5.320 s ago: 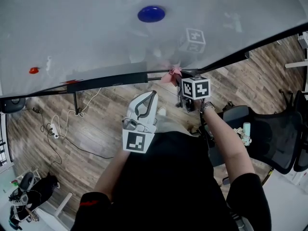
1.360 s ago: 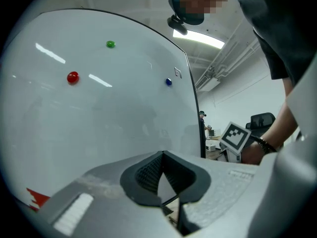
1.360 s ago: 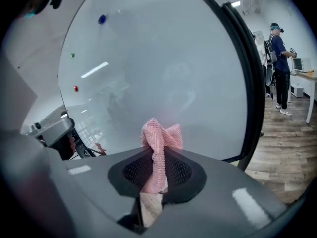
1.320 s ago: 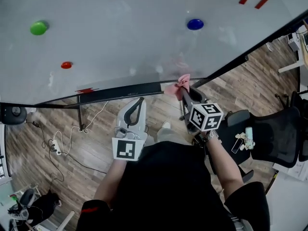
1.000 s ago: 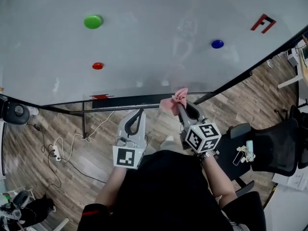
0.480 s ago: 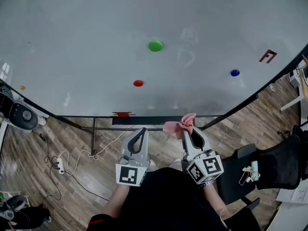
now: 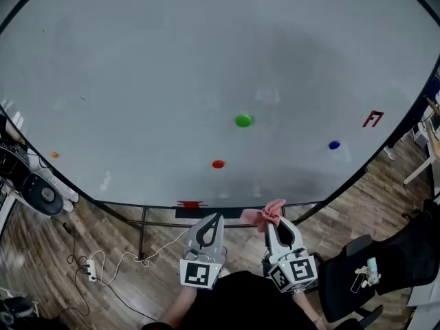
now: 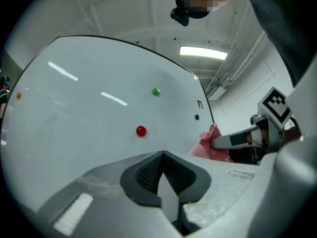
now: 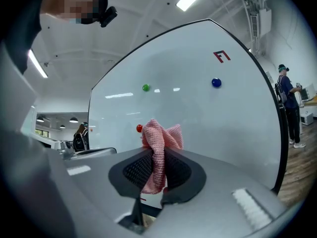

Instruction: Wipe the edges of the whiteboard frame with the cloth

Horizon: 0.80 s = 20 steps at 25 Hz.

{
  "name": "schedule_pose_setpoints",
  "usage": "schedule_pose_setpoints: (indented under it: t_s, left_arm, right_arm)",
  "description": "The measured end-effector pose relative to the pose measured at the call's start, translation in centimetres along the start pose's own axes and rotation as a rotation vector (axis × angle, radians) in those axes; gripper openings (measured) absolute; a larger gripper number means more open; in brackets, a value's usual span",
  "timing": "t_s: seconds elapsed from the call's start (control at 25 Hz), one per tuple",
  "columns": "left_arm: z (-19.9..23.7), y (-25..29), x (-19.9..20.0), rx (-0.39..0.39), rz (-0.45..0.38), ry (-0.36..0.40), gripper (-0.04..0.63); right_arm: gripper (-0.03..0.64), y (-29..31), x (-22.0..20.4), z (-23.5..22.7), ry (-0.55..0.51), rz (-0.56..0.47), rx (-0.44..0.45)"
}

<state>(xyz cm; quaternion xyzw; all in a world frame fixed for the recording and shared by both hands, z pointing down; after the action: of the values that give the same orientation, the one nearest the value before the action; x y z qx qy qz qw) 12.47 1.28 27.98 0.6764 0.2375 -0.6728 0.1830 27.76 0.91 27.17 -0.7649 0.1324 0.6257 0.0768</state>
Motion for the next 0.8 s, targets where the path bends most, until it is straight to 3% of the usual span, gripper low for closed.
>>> schedule_pose_setpoints:
  t_s: [0.8]
  left_arm:
    - [-2.1, -0.3, -0.6, -0.056, -0.002, -0.029, 0.000]
  right_arm:
    - [0.044, -1.4, 0.0, 0.1, -0.051, -0.022, -0.012]
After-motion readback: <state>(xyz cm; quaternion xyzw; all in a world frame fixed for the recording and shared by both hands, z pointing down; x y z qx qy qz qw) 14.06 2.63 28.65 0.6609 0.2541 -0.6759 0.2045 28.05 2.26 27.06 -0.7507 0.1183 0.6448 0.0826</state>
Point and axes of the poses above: the fingertips, and each gripper's own axes: y forward along the fingers, z to its left, x out of its top, the point moved 2 cm from there along -y, backward along the fingers, and after that the axes turned 12 degrees about -x, right-handed, at the moved point
